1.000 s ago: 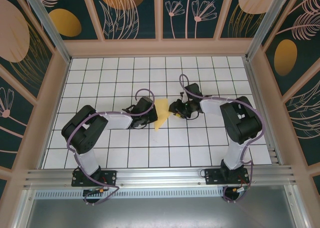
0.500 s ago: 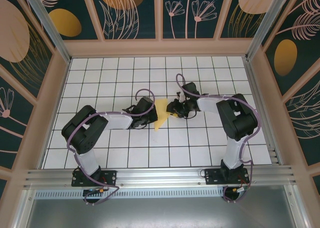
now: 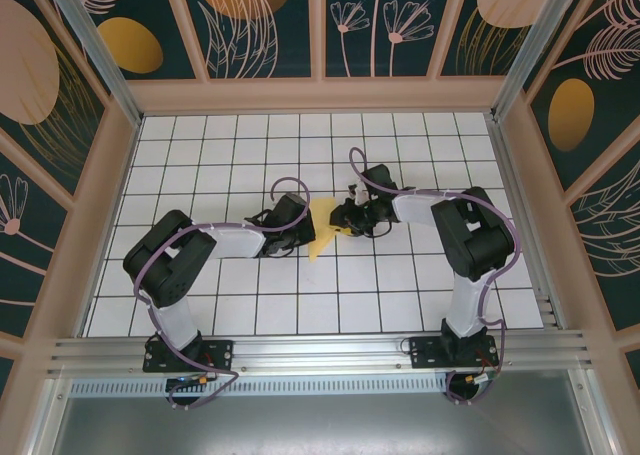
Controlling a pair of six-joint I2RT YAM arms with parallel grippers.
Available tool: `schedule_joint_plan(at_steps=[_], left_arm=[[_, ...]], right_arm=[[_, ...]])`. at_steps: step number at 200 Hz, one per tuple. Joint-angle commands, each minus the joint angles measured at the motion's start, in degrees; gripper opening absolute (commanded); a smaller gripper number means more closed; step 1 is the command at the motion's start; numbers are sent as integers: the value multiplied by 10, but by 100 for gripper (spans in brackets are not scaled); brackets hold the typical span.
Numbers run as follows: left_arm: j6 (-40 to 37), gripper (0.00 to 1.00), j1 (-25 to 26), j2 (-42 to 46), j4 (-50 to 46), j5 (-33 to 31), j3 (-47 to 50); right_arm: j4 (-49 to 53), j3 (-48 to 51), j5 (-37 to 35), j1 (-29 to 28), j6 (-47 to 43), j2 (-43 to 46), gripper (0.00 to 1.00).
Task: Fold a paper plane with a square sheet of paper (pick it up from the middle)
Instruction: Fourth fold the wing at the center of the table.
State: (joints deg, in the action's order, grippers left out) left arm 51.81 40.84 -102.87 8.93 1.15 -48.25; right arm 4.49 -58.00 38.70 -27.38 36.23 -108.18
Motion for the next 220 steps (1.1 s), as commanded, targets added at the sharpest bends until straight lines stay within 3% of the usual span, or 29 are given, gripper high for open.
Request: schedule_joint_plan(at_steps=[1, 72, 96, 122, 169, 220], left_arm=[[4, 0, 2, -6, -29, -10, -6], [0, 0, 2, 4, -33, -11, -7], [-4, 0, 2, 12, -38, -11, -11], [-15, 8, 2, 37, -48, -13, -18], [-53, 27, 2, 112, -34, -17, -17], [-136, 38, 2, 146, 53, 29, 15]], right_arm=[[-28, 7, 38, 0, 7, -11, 30], [-75, 26, 73, 10, 26, -24, 22], [-82, 26, 72, 16, 25, -31, 10], [-97, 35, 48, 26, 39, -15, 0], [-90, 63, -48, 28, 62, 80, 0], [-71, 84, -122, 12, 150, 145, 0]])
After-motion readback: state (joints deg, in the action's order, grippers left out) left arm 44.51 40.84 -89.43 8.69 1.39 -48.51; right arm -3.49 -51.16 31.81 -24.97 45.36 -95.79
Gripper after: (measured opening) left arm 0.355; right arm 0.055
